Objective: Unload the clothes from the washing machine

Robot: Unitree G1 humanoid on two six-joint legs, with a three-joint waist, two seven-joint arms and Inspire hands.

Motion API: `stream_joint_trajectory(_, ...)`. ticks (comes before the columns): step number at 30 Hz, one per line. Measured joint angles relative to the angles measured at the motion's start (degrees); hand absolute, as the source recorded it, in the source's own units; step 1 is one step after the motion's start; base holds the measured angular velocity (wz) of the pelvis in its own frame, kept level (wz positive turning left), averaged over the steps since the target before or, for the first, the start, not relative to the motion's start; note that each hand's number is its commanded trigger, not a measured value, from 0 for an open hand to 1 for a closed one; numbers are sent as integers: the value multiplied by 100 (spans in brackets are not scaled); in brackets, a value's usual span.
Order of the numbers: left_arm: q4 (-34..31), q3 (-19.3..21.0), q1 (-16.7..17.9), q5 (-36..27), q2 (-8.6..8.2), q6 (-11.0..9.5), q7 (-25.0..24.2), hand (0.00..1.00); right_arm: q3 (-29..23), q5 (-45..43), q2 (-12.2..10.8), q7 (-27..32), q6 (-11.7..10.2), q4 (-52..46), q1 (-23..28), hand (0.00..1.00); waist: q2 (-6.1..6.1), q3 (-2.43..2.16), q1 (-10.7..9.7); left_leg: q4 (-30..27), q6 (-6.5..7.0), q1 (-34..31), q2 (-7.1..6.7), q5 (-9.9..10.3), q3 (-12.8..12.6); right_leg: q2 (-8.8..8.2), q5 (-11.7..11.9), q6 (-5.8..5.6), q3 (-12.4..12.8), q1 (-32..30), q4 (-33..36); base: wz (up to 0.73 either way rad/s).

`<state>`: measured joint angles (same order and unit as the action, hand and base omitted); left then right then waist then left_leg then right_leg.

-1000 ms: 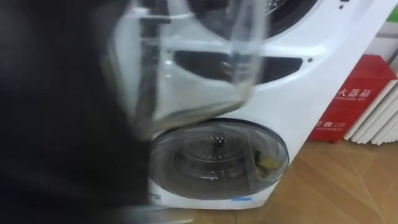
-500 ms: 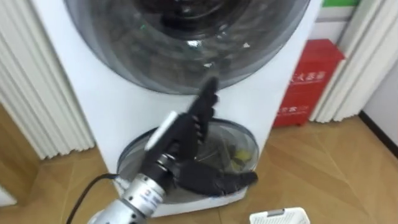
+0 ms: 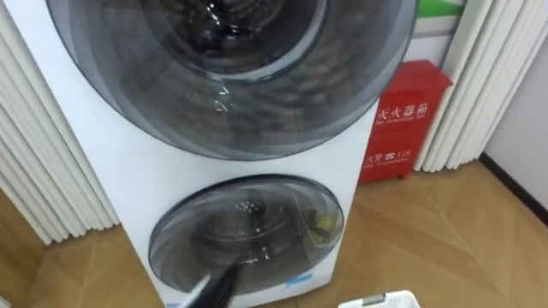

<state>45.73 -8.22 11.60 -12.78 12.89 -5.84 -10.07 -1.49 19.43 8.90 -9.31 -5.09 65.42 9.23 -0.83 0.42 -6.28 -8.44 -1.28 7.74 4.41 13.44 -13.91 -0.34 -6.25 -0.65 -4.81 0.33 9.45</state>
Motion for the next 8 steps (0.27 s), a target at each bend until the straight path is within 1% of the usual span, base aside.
stream_joint_trajectory(1, 267, 187, 94, -6, -5, -22, 78, 0, -41, 73, -28, -2, 0, 18, 50, 0, -13, -7, 65, -4, -9, 0, 12, 5, 11, 10, -2, 3, -13, -1, -8, -5)
stream_joint_trajectory(2, 757, 514, 263, -7, -22, -76, 258, 0, -143, 162, -58, -3, -23, 123, 96, 0, -35, -23, 175, -11, -15, 5, 22, 10, 20, 15, -3, 4, -69, 4, -51, 0)
stream_joint_trajectory(3, 1157, 837, 389, -17, -46, -98, 448, 0, -231, 227, -61, 2, -32, 218, 145, 0, -25, -24, 274, -13, -22, 13, 24, 15, 30, 11, -3, 4, -119, 19, -84, 0)
stream_joint_trajectory(4, 1515, 1060, 488, -42, -61, -159, 622, 0, -268, 304, -66, 2, -40, 352, 136, 0, -2, -10, 371, -13, -22, 33, 23, 16, 38, 6, -3, 4, -206, 40, -85, 0)
stream_joint_trajectory(5, 1673, 1134, 529, -55, -68, -177, 712, 0, -281, 317, -66, 9, -38, 396, 123, 0, 13, -9, 409, -13, -22, 40, 22, 16, 45, 4, -3, 4, -229, 68, -87, 0)
stream_joint_trajectory(6, 1909, 1233, 601, -34, -102, -175, 891, 0, -315, 334, -75, 10, -39, 408, 130, 0, 38, -12, 459, -12, -22, 40, 21, 17, 64, -7, -3, 4, -311, 89, -86, 5)
stream_joint_trajectory(8, 2132, 1323, 676, 27, -201, -161, 1114, 0, -318, 378, -79, -6, -39, 485, 95, 0, 76, -7, 505, -10, -22, 41, 14, 19, 93, -19, -4, 3, -351, 99, -86, 6)
